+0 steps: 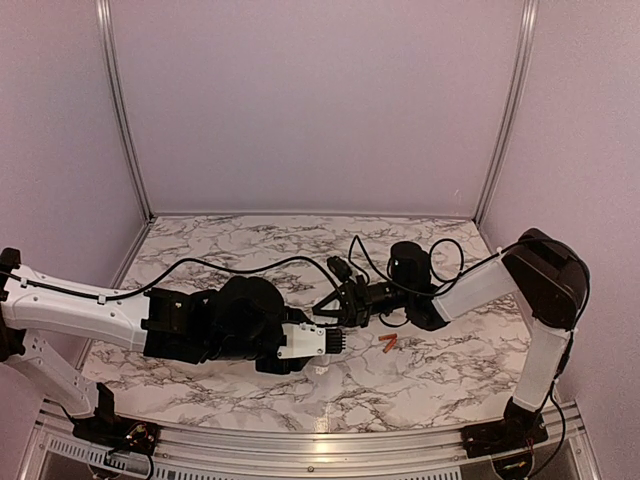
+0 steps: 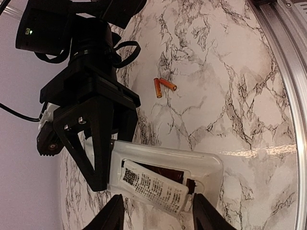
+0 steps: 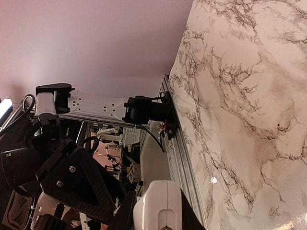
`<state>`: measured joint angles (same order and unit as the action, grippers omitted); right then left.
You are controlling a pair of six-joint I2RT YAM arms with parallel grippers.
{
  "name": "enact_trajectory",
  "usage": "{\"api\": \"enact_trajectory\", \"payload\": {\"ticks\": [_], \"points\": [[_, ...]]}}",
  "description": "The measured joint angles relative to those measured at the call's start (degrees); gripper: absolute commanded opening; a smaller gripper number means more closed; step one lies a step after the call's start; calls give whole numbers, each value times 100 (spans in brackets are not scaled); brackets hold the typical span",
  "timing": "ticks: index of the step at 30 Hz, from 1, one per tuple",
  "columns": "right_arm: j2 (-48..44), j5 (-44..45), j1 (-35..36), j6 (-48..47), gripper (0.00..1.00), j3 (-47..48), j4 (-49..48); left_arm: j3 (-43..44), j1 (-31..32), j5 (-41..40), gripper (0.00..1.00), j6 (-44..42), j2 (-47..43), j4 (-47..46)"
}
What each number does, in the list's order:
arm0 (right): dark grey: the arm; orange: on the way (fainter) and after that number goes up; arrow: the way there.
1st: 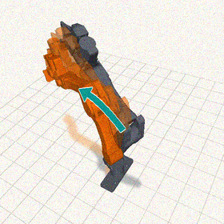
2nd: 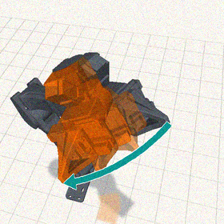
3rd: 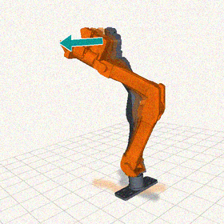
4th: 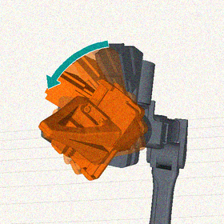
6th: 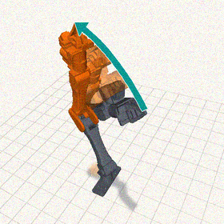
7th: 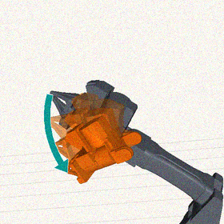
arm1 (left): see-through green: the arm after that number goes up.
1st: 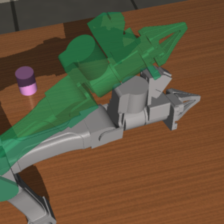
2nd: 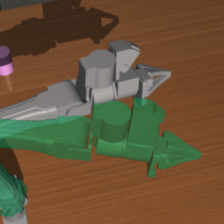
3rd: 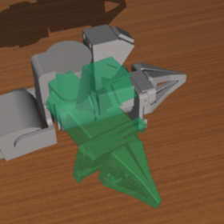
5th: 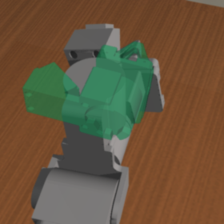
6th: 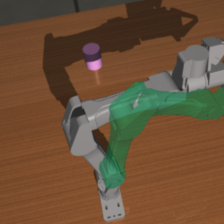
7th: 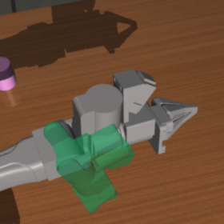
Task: Load the batteries into the remote control
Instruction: Remove the battery cover from the remote control.
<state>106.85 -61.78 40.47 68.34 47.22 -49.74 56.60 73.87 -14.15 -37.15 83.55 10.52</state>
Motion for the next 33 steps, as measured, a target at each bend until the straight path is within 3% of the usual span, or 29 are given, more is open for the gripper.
{"api": "enact_trajectory", "payload": {"ticks": [19, 28, 33], "points": [[166, 57, -188, 350, 0, -310, -426, -103, -15, 330, 65, 623, -249, 11], [535, 343, -262, 1084, 0, -452, -1318, 101, -70, 203, 75, 2179, -164, 48], [522, 529, -295, 1095, 0, -461, -1305, 614, -236, 164, 74, 3263, 129, 219]]}}
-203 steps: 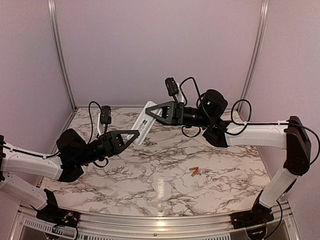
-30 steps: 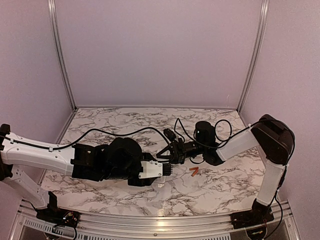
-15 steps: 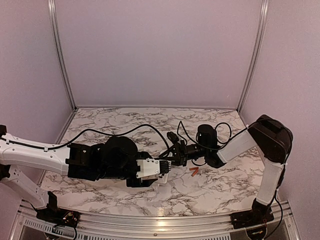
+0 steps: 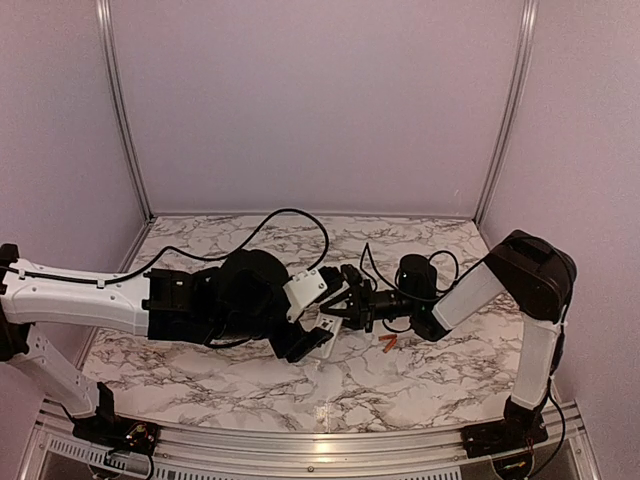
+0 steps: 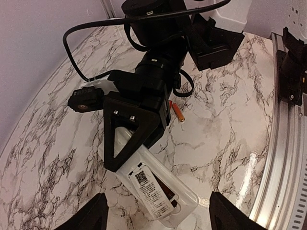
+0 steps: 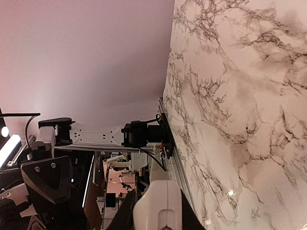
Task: Load the batteries into the remote control
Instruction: Remove the battery cover from the remote control.
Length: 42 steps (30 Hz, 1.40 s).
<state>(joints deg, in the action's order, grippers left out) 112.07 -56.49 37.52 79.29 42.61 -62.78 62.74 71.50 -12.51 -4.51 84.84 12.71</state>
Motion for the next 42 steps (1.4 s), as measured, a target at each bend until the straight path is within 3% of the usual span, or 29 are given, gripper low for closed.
{"api": "enact_trajectory", "payload": {"ticks": [7, 14, 27, 42], "points": [[-48, 164, -26, -105, 0, -2, 72, 634, -275, 153, 63, 1001, 299, 448], [-61, 223, -26, -151, 0, -4, 83, 1080, -356, 330, 54, 1408, 815, 1062], [-66, 225, -26, -170, 0, -7, 116, 1274, -424, 350, 51, 1478, 1362, 1773], [-157, 286, -42, -243, 0, -13, 236, 1423, -603, 555, 27, 1451, 1508, 1836]]}}
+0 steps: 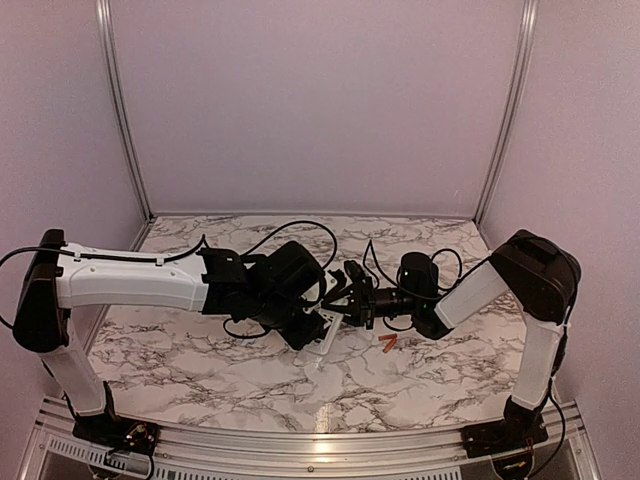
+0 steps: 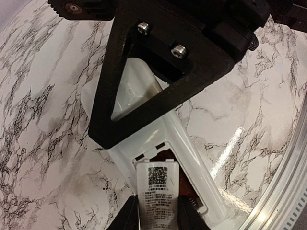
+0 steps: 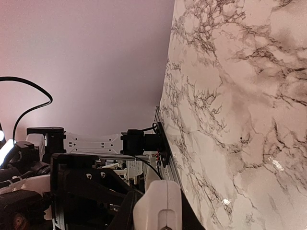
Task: Load the batteries into the remote control
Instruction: Remove the battery cover from the remote control.
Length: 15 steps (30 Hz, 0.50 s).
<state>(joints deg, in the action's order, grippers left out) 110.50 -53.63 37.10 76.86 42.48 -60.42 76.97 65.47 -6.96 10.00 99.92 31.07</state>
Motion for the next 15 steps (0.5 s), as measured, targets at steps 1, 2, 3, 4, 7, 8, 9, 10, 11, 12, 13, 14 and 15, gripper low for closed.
{"api": "enact_trajectory", "payload": {"ticks": [1, 2, 3, 4, 7, 8, 9, 10, 11, 12, 13, 14, 15], "points": [[0, -2, 0, 2, 0, 0, 0, 0, -22, 24, 26, 0, 9, 7], [0, 4, 0, 4, 0, 0, 0, 0, -35, 59, 25, -7, 15, 11], [0, 11, -2, 4, 0, 0, 0, 0, -46, 96, 24, -9, 20, 9], [0, 9, -7, 4, 0, 0, 0, 0, -50, 111, 22, -7, 20, 9], [-7, -4, -42, 0, 0, 0, 7, 0, -68, 138, 19, -11, 20, -2], [-9, -4, -66, -9, 0, -4, 9, 0, -72, 144, 19, -13, 15, -11], [-22, -7, -96, -20, 0, -22, 15, -17, -96, 170, 19, -11, 2, -48], [-48, -7, -131, -39, 0, -50, 33, -46, -111, 195, 19, -11, -22, -81], [-83, -4, -179, -50, 0, -90, 59, -96, -142, 229, 19, -11, -61, -109], [-127, 0, -240, -74, 0, -138, 94, -162, -179, 249, 19, -4, -114, -131], [-179, 7, -310, -101, 0, -188, 125, -234, -223, 293, 19, 7, -173, -131], [-245, 11, -391, -151, 0, -236, 151, -308, -271, 319, 19, 13, -232, -133], [-306, 13, -459, -197, 0, -278, 188, -387, -328, 352, 19, 22, -293, -146]]}}
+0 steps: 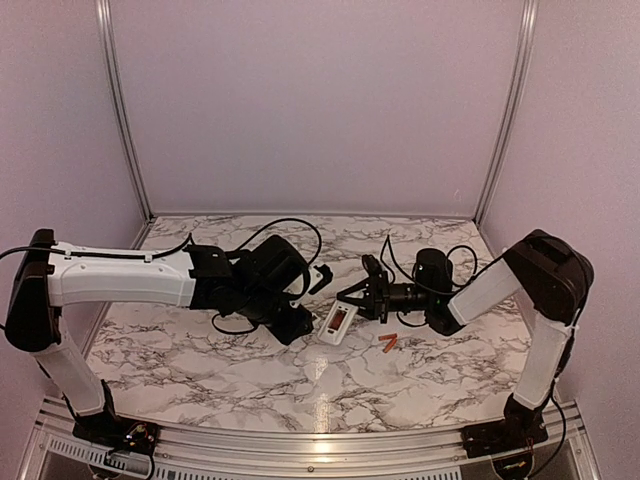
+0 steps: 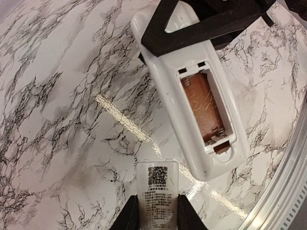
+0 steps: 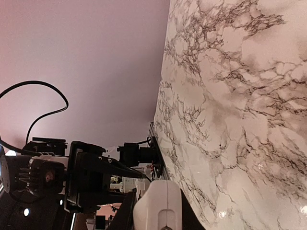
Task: Load the batteries into the remote control
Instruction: Remove the battery cover from the remote control, then place the battery cover at the center of the board.
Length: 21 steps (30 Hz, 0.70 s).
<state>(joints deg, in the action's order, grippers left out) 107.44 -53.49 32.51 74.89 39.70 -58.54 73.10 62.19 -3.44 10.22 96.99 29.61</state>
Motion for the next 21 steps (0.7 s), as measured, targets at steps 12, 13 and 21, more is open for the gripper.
{"api": "enact_trajectory", "payload": {"ticks": [12, 13, 21], "points": [[-1349, 7, -1064, -1071, 0, -483, 1178, -754, -743, 35, 18, 271, 192, -227], [-1427, 7, -1134, -1150, 0, -514, 1279, -765, -756, 22, 19, 275, 282, -243], [-2009, -138, -1720, -1711, 0, -831, 1967, -772, -798, -20, 20, 280, 870, -273]]}}
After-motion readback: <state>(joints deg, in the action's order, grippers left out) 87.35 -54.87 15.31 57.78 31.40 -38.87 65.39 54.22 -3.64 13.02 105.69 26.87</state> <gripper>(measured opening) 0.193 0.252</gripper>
